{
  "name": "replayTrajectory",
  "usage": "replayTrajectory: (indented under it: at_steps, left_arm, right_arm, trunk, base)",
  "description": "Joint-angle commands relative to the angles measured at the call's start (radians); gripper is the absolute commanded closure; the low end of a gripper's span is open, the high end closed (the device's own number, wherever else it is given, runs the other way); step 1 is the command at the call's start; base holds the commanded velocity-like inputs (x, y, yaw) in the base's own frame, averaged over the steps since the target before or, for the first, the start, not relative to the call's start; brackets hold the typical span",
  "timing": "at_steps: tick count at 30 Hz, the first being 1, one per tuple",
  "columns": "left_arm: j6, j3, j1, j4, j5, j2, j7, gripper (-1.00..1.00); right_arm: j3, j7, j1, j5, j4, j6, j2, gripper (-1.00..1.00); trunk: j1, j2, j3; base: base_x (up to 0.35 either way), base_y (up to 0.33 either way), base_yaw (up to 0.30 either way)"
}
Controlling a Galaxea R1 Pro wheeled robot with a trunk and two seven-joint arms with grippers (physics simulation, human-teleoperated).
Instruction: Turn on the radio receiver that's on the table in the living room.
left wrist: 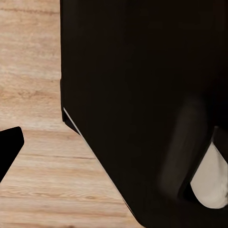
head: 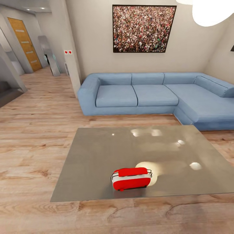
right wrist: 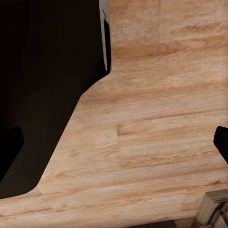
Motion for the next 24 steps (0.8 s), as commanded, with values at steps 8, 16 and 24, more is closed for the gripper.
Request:
replayTrajectory:
  at_steps: [8, 16, 24]
  left_arm:
    - [0.000, -0.001, 0.000, 0.000, -0.001, -0.003, 0.000, -1.00]
    - [0.000, -0.001, 0.000, 0.000, -0.001, -0.007, -0.006, -1.00]
    - [-0.010, 0.008, 0.012, 0.013, 0.004, -0.006, -0.012, -1.00]
  right_arm:
    - [-0.001, 0.000, 0.000, 0.000, 0.000, 0.004, 0.000, -1.00]
    - [-0.002, 0.000, 0.000, 0.000, -0.001, 0.002, 0.000, -1.00]
    - [-0.013, -0.011, 0.012, -0.011, 0.008, -0.010, 0.012, -1.00]
  trunk:
    - [0.000, 0.000, 0.000]
    - [0.000, 0.000, 0.000]
    - [0.000, 0.000, 0.000]
  base:
    - [0.000, 0.000, 0.000]
    - [0.000, 0.000, 0.000]
    - [0.000, 0.000, 0.000]
